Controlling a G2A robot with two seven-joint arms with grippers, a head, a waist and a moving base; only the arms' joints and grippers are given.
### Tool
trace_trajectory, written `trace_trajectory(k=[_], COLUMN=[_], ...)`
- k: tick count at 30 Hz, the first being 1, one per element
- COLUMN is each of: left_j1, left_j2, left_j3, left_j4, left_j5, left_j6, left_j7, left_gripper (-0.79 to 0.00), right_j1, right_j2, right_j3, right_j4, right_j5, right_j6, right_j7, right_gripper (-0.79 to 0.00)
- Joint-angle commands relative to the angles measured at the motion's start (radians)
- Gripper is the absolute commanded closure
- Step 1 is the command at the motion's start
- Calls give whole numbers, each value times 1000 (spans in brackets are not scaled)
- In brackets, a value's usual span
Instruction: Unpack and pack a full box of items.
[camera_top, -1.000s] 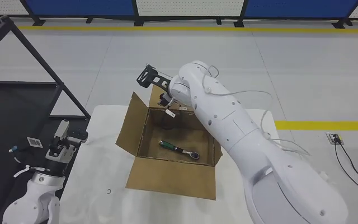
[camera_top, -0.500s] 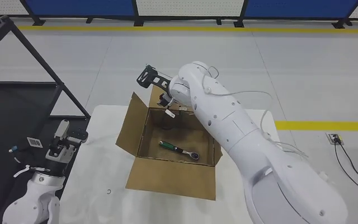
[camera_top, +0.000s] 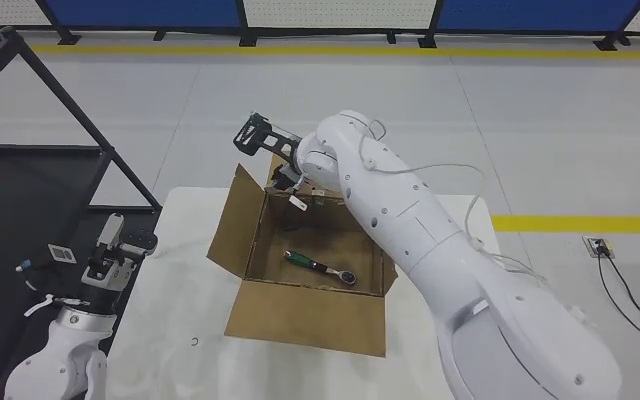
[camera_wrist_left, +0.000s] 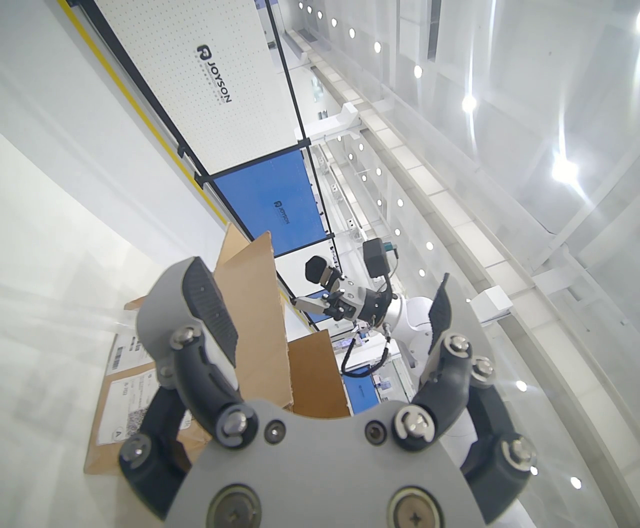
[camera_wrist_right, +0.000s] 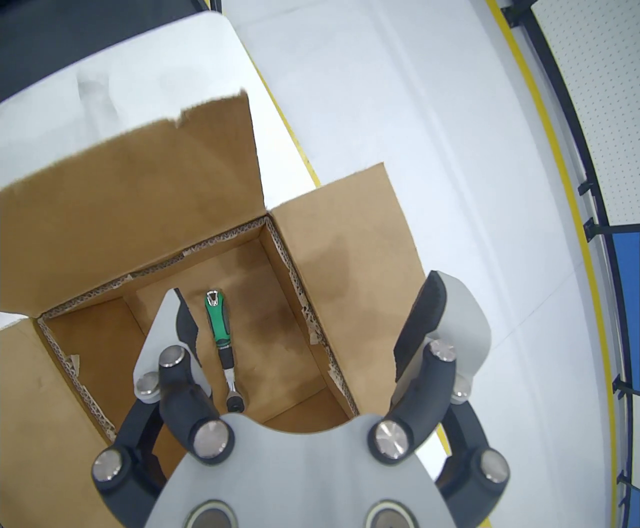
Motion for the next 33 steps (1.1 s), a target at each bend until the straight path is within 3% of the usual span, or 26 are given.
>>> trace_trajectory(k=[1,8,15,20,25,29,33], left_j1=[0,0,0,0,0,0,0], left_j2=[0,0,0,0,0,0,0], left_j3=[0,0,0,0,0,0,0], left_j4=[0,0,0,0,0,0,0], left_j5=[0,0,0,0,0,0,0], left_j6=[0,0,0,0,0,0,0], left_j7=[0,0,0,0,0,0,0], left_gripper=[-785,-785,-785,-785,-785,-785,-785], right_j1=[8,-1,-96,-278,-654,-872,-961], right_j2=[16,107,241,373,497,538,554], right_j3=[21,115,242,412,704,868,943], right_j4=[4,1,-130,-471,-1103,-1394,-1463], right_j5=[4,26,38,-20,-114,-163,-206], right_j6=[-4,-37,-165,-116,84,189,263], right_j7=[-42,-196,-291,-244,48,216,305], right_gripper=[-785,-785,-785,-785,-785,-785,-785])
